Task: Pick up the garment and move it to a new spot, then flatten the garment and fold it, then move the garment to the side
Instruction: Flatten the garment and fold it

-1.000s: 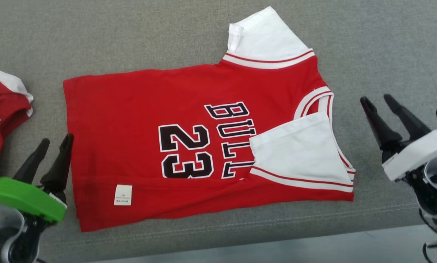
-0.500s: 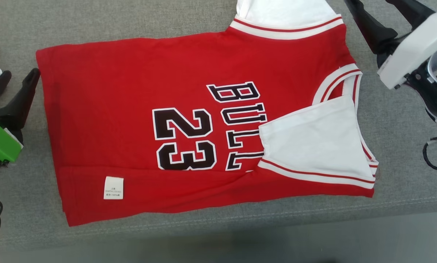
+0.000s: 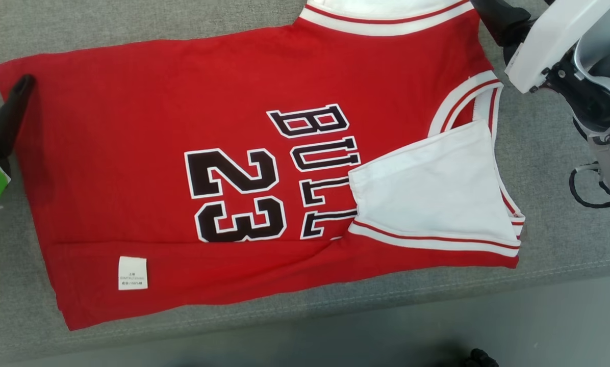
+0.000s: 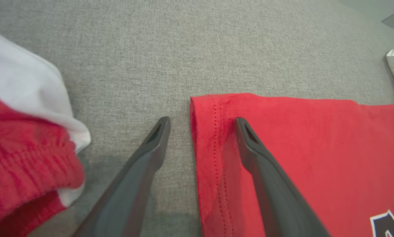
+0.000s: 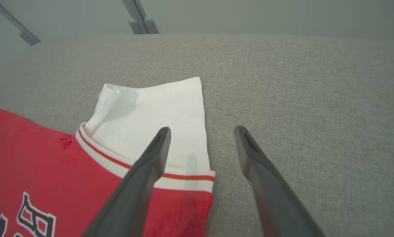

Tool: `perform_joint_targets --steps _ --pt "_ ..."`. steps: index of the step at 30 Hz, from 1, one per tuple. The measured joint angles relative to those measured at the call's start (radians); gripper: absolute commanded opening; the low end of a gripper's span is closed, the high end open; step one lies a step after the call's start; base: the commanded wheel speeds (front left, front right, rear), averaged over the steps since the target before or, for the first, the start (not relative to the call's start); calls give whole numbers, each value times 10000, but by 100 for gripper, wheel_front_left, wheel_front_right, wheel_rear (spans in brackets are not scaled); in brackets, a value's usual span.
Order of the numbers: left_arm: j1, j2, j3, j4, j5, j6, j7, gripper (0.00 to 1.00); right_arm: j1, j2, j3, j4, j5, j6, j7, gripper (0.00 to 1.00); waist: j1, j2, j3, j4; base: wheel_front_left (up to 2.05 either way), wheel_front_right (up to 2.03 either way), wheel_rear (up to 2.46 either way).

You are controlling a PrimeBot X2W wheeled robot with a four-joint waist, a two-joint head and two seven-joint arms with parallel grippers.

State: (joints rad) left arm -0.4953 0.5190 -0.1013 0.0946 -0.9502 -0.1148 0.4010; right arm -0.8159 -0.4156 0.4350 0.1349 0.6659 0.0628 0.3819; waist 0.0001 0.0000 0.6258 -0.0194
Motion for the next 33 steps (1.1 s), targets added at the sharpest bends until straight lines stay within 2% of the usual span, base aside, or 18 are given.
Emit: perform_joint_targets --steps 4,8,14,23,33 --pt "-279 8 -13 211 -209 -12 -8 100 -82 98 13 355 -2 6 -42 100 0 1 81 -107 0 0 0" --pt "-459 6 -27 357 -222 -42 -33 72 -116 234 75 635 -2 88 -132 100 0 0 100 -148 0 0 0" --pt "-625 -8 -219 520 -347 -88 -33 0 -203 349 157 1001 -2 163 -221 100 0 0 108 -165 0 0 0" --pt "-844 -355 -708 583 -813 -96 -59 0 -270 322 161 1590 -61 207 -468 100 0 0 -49 -14 0 0 0" --pt "-1113 -583 -1718 169 -940 -96 -73 0 -455 140 88 2050 -73 247 -523 100 0 0 -205 450 0 0 0"
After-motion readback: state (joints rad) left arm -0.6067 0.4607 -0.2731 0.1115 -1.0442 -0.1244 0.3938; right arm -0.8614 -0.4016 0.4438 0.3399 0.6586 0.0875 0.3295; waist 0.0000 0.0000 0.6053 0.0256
